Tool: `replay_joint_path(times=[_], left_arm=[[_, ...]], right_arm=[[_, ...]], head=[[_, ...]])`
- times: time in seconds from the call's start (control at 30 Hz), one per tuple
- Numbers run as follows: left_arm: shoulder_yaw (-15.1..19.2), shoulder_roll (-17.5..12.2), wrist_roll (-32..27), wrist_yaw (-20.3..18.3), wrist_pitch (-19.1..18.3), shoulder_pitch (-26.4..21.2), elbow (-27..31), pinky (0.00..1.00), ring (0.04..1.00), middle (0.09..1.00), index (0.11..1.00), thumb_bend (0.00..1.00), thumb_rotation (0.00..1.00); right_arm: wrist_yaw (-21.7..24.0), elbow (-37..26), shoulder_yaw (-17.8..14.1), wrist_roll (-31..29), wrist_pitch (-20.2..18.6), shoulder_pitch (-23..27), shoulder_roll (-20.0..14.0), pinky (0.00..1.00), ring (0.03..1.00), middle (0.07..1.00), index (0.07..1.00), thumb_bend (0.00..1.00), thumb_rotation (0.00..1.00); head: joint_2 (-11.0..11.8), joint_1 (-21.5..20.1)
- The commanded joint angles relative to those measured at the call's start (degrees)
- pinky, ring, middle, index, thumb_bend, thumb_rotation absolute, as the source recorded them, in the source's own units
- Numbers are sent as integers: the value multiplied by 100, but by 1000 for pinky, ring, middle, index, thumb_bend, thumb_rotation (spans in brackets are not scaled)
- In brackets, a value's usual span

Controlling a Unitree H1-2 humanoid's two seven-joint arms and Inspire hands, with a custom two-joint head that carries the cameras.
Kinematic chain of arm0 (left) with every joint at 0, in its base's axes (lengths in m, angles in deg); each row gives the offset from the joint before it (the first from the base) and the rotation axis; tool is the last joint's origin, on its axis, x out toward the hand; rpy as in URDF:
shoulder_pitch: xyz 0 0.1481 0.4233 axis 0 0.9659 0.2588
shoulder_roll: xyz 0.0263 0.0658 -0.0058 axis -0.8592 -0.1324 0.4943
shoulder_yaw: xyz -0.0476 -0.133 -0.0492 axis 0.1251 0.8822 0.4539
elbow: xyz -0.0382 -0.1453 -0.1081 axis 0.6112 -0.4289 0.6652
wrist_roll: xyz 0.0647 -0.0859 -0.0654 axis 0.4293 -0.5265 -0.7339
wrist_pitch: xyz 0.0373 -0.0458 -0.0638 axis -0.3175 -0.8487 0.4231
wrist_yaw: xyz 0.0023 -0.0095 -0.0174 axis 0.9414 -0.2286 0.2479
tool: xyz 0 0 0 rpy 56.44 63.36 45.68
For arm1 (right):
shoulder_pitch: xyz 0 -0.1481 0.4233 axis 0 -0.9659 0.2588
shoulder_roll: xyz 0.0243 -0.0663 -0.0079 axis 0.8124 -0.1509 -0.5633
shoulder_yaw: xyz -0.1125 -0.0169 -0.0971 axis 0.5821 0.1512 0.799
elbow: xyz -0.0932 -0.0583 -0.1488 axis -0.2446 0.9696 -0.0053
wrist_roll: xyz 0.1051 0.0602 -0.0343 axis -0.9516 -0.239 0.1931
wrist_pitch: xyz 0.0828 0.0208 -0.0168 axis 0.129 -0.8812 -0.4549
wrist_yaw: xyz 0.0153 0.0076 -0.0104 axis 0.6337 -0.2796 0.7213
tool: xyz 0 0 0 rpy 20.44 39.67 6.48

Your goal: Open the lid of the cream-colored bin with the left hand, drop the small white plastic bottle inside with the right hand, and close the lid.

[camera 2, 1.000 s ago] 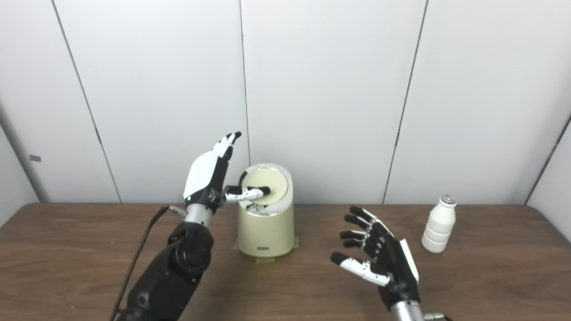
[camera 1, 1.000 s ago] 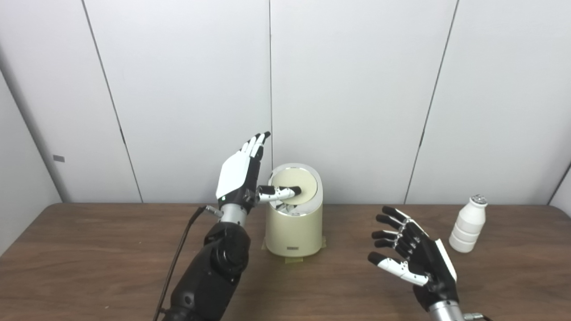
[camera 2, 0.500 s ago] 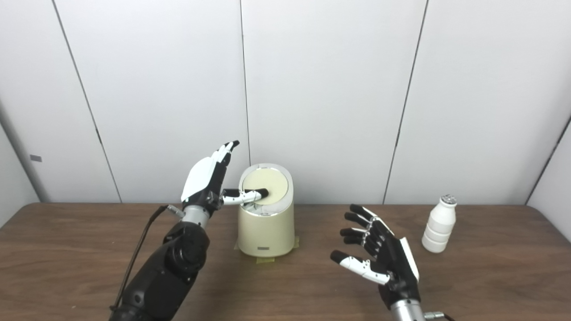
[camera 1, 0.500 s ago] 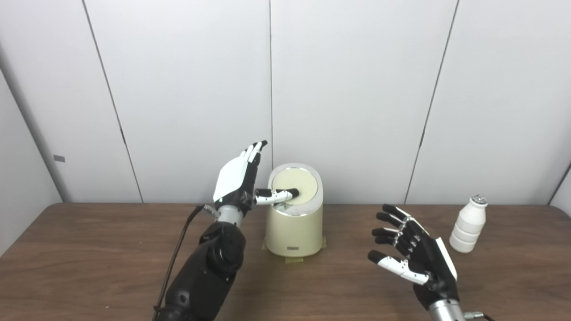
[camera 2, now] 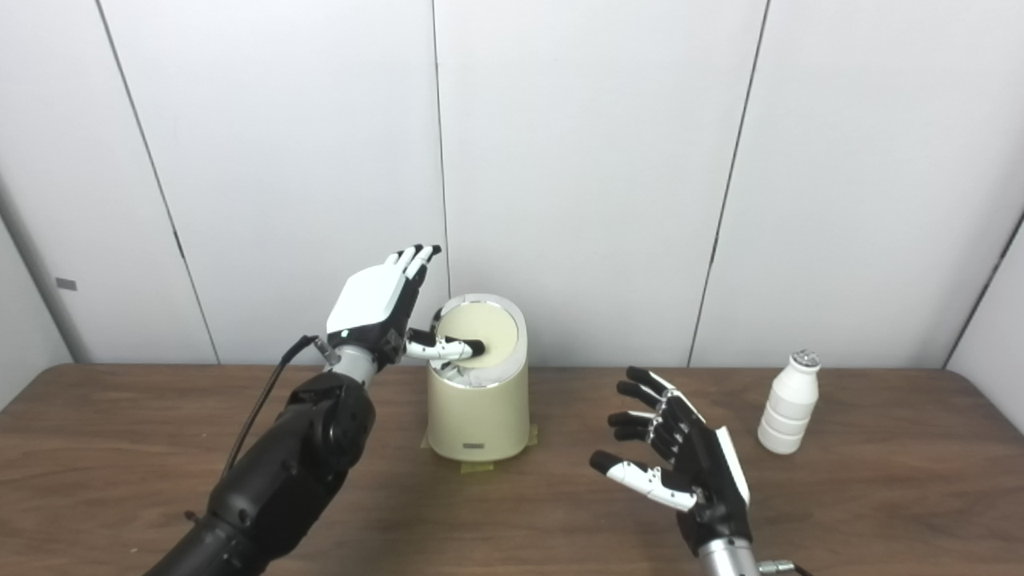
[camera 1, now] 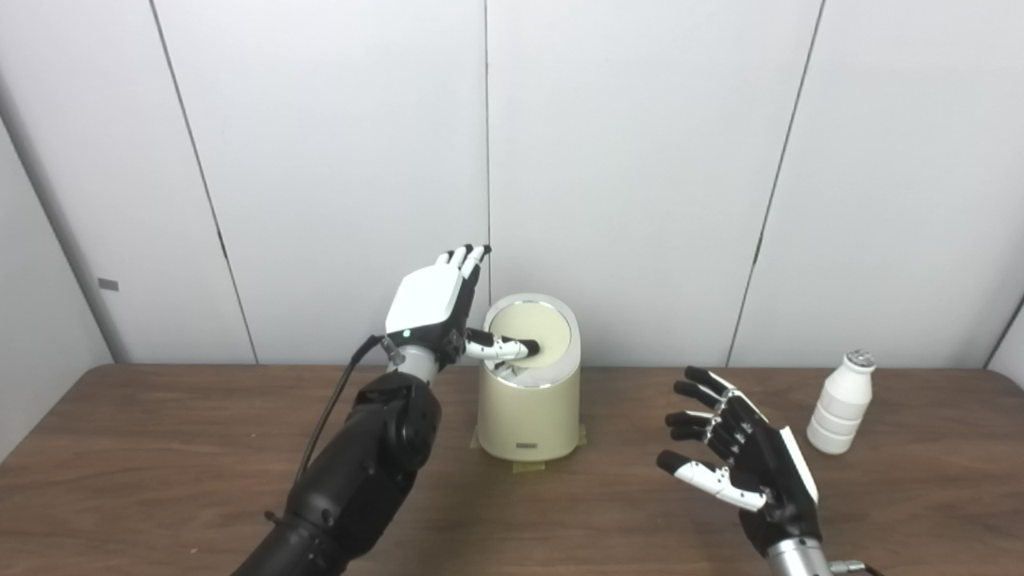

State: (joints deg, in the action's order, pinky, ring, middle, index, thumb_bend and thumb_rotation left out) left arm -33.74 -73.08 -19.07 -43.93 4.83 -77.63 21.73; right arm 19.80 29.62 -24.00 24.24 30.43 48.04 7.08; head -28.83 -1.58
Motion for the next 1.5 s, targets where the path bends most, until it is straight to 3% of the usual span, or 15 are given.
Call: replay_joint_path(times=[0.0,0.1,0.23,0.37,0.43,0.53,0.73,0.87,1.03,1.2,1.27,1.33,1.47], left_arm=[[-133,-78,252,-236,-125,-126,25,920,1000,1000,1000,956,85],[-14,-75,161,-172,-102,-60,190,924,1000,1000,1000,938,123],[775,162,-666,290,354,185,624,990,1000,1000,1000,879,194],[1677,464,-1599,687,1044,424,1056,849,958,971,964,816,328],[1947,559,-1908,714,1204,520,1260,818,938,960,952,807,382],[2296,660,-2329,685,1278,755,1745,830,932,941,943,787,407],[2767,697,-3086,428,954,1507,2766,845,892,886,907,746,409],[2934,625,-3384,283,1050,2041,3070,766,847,859,888,732,392],[2904,448,-3423,47,1013,2557,3223,722,792,821,834,762,335],[2976,461,-3676,-47,1111,2894,3298,705,758,792,816,798,325],[3000,499,-3817,-90,1117,3039,3332,652,717,763,804,804,293],[2993,497,-3891,-145,1158,3187,3334,534,661,741,796,792,280],[2963,441,-3977,-283,1310,3387,3225,508,637,722,773,717,189]], right_arm=[[-41,-266,-28,-18,67,167,7,596,636,776,790,845,197],[-42,-209,-39,-15,97,176,-2,588,634,777,791,856,216],[-52,-193,-42,19,134,184,-4,596,634,774,789,850,209],[-68,-161,-46,36,144,196,-8,603,645,773,792,854,216],[-68,-182,-42,35,125,194,-11,594,637,773,792,852,217],[-58,-194,-40,27,106,196,-24,568,632,777,797,846,218],[-68,-127,-39,79,177,221,-61,567,640,773,794,849,233],[-72,-89,-50,91,173,229,-89,574,649,772,794,859,241],[-45,-61,-42,93,207,209,-146,617,668,777,788,858,248],[-18,-100,-47,47,204,191,-155,611,661,770,786,853,234],[-13,-104,-51,40,197,190,-154,624,671,766,783,857,230],[-7,-123,-45,40,176,188,-149,630,661,766,779,861,229],[6,-206,19,77,171,209,-101,657,620,764,777,832,191]], head=[[0,-3],[4,-6],[11,-2],[24,14],[28,24],[33,34],[31,69],[26,73],[32,83],[15,76],[28,59],[44,-40],[116,-351]])
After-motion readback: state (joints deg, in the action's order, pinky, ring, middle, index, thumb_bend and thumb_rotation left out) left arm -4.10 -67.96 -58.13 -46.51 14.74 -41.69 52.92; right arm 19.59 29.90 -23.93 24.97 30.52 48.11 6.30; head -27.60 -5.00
